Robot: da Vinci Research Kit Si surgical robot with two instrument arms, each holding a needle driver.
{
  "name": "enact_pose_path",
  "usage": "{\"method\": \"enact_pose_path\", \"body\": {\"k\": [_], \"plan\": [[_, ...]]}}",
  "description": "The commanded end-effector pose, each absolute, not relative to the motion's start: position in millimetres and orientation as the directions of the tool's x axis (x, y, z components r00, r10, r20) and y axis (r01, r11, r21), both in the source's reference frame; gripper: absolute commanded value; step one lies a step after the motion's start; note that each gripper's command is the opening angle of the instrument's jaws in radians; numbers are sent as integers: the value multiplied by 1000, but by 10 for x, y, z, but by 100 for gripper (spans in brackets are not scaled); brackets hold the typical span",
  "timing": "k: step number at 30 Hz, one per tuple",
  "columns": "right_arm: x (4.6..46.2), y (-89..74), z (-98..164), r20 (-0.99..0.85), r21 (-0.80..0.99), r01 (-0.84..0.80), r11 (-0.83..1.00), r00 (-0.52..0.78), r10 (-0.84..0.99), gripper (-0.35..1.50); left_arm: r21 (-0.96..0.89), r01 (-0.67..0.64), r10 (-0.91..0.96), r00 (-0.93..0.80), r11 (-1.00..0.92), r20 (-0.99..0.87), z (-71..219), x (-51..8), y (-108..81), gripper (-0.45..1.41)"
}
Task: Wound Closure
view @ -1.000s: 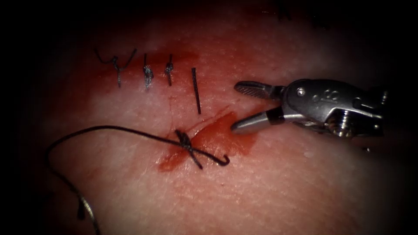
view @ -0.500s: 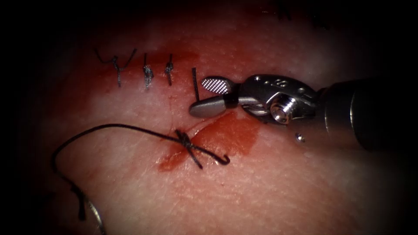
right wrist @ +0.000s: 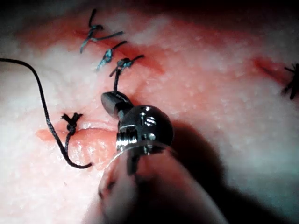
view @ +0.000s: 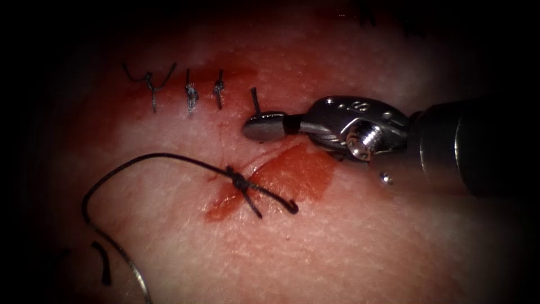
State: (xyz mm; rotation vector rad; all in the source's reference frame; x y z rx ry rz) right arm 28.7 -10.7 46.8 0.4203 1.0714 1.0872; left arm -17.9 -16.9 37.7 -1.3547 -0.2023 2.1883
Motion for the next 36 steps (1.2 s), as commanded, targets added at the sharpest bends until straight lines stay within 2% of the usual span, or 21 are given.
{"method": "enact_pose_path", "body": {"k": [1, 13, 16, 17, 18, 20, 24, 25, 26, 27, 29, 30, 32, 36], "plan": [[295, -103, 467, -507, 733, -500, 462, 51, 860, -35, -410, -367, 531, -337, -835, -778, 380, -188, -178, -45], [290, -98, 454, -553, 717, -504, 482, 10, 833, -35, -429, -337, 534, -347, -838, -771, 378, -195, -177, -45], [289, -99, 456, -586, 710, -488, 508, -8, 810, -35, -473, -352, 581, -341, -808, -739, 376, -193, -174, 71], [287, -101, 456, -605, 703, -482, 523, -18, 796, 10, -462, -385, 589, -346, -799, -730, 372, -189, -169, 126], [286, -102, 455, -611, 701, -480, 528, -20, 792, 22, -451, -408, 592, -351, -794, -725, 370, -185, -166, 136], [280, -106, 454, -618, 700, -473, 536, -23, 786, 22, -448, -435, 606, -353, -781, -712, 364, -172, -159, 140], [267, -113, 451, -717, 610, -453, 650, 36, 697, 41, -443, -481, 628, -345, -757, -698, 353, -139, -143, 140], [262, -116, 449, -763, 556, -442, 704, 66, 643, 14, -437, -504, 634, -330, -745, -700, 349, -127, -135, 140], [260, -117, 448, -796, 511, -435, 741, 85, 599, 7, -435, -516, 638, -322, -737, -699, 347, -121, -129, 140], [258, -119, 446, -820, 465, -435, 771, 117, 560, 14, -435, -527, 643, -316, -731, -698, 345, -117, -123, 140], [252, -120, 440, -828, 424, -463, 778, 150, 541, 108, -436, -567, 658, -273, -699, -702, 346, -111, -96, 140], [249, -119, 436, -830, 399, -480, 782, 173, 530, 131, -421, -604, 664, -254, -677, -703, 351, -112, -80, 136], [242, -120, 432, -824, 373, -486, 790, 218, 523, 135, -386, -662, 679, -258, -642, -687, 366, -116, -55, 130], [221, -117, 421, -809, 354, -511, 783, 254, 531, 143, -375, -663, 680, -281, -648, -678, 404, -118, -19, 121]]}}
